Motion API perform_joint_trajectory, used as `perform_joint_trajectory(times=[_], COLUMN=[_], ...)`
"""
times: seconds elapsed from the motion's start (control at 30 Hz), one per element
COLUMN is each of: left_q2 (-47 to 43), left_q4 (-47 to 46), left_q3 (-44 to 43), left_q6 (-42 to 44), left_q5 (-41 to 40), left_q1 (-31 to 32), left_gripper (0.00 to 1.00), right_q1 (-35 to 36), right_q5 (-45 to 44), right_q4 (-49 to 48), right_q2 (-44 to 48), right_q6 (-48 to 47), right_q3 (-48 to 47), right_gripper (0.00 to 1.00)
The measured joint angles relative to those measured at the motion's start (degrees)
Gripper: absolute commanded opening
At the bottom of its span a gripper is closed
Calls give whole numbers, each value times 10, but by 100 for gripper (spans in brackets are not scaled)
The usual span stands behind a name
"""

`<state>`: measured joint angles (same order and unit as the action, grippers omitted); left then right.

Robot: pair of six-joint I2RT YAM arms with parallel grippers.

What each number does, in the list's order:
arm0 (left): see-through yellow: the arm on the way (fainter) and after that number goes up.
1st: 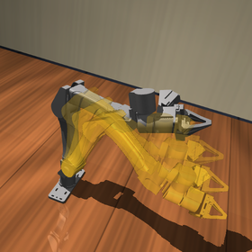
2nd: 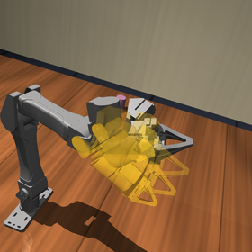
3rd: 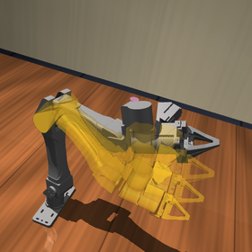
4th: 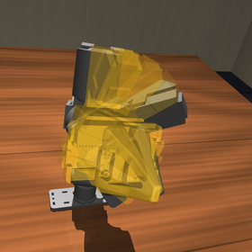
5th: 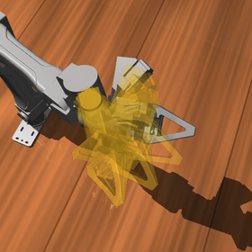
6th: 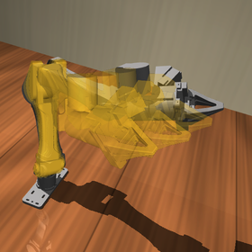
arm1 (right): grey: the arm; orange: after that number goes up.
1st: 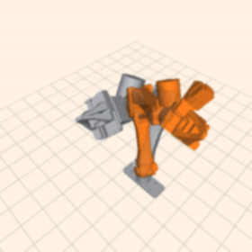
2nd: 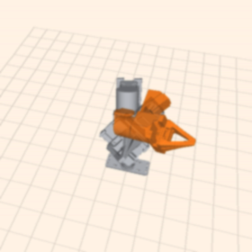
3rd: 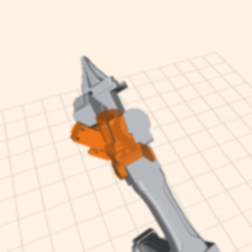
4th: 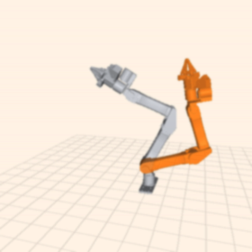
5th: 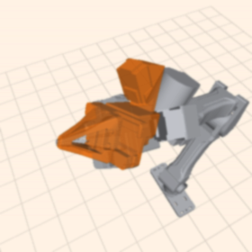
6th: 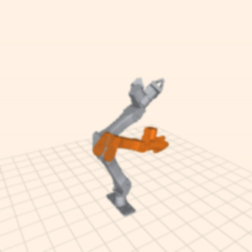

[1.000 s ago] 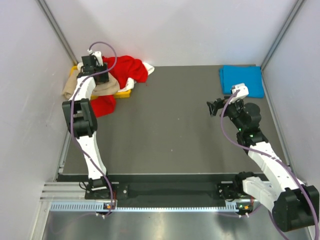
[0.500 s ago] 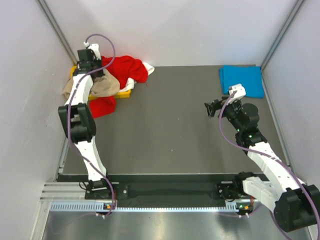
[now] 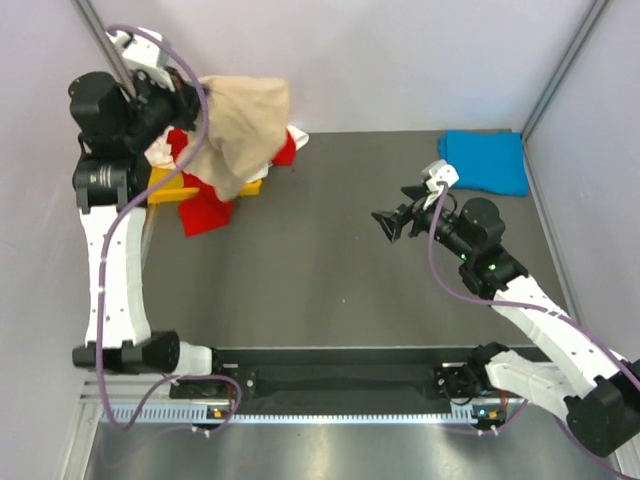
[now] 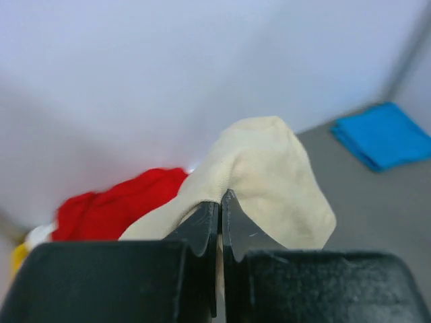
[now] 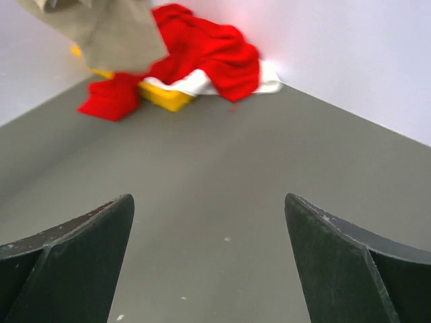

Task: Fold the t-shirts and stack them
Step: Move the tshirt to the center of the board, then flatten the tshirt out

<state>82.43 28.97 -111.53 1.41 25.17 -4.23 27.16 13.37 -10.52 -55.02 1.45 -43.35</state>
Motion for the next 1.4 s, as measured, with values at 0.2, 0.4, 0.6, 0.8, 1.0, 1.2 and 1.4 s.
perform_joint_trajectory(times=[0.2, 0.4, 0.6, 0.8, 1.0, 1.2, 1.4], left_q2=[-71, -15, 184, 259, 170, 54, 56], left_q4=[43, 41, 44, 82, 80, 94, 94], left_q3=[55, 219, 264, 233, 291, 451, 571], left_q6=[3, 18, 50, 93, 117, 162, 202], left_q5=[84, 110, 103, 58, 36, 13, -36], left_q1=[151, 249, 260, 255, 220, 245, 345], left_gripper=[0, 0, 26, 99, 95, 94, 97], right_q1=[17, 17, 17, 17, 64, 81, 80], right_q5=[32, 18, -40, -61, -47, -53, -36], right_q4=[14, 77, 165, 247, 260, 237, 210], right_q2=[-1, -3, -54, -145, -153, -210, -309], right_q6=[8, 13, 16, 45, 47, 47, 33], right_q3=[-25, -53, -70, -74, -46, -39, -58], right_gripper=[97, 96, 78, 66, 79, 77, 73])
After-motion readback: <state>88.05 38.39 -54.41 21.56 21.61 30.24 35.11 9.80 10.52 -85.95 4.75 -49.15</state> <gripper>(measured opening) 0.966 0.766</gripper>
